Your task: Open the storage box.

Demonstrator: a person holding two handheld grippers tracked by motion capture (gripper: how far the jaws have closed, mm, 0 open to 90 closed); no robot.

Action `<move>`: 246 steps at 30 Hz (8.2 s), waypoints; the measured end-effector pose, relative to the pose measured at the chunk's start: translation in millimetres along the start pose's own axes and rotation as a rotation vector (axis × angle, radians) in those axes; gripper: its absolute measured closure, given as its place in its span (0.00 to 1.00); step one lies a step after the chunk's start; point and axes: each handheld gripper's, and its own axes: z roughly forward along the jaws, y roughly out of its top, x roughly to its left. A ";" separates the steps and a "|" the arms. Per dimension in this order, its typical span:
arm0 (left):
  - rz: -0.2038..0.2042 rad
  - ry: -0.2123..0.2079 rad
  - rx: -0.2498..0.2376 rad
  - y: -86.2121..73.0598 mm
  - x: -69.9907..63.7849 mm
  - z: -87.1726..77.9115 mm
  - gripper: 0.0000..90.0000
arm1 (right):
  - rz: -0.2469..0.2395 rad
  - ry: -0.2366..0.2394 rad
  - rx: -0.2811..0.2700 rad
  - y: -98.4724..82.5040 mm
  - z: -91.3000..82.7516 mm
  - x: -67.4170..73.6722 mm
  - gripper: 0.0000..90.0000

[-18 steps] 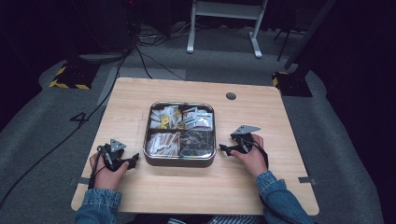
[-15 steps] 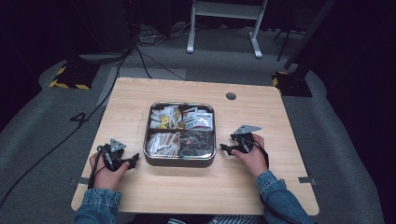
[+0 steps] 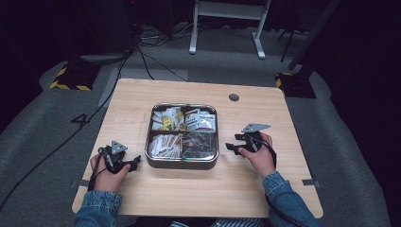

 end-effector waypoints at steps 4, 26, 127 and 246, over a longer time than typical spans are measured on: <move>-0.001 -0.003 -0.001 -0.7 -0.5 -0.6 0.31 | -0.004 0.016 -0.018 8.1 -5.1 0.8 0.42; 0.007 -0.014 0.000 -2.4 -0.2 -2.2 0.31 | -0.094 0.132 -0.093 86.7 -1.0 29.8 0.35; 0.017 -0.022 -0.001 -0.6 1.4 -0.5 0.31 | -0.234 0.153 -0.113 154.2 25.2 69.4 0.66; 0.022 -0.029 0.002 0.2 1.9 0.4 0.29 | 0.016 -0.040 0.055 -25.9 -19.1 -107.6 0.57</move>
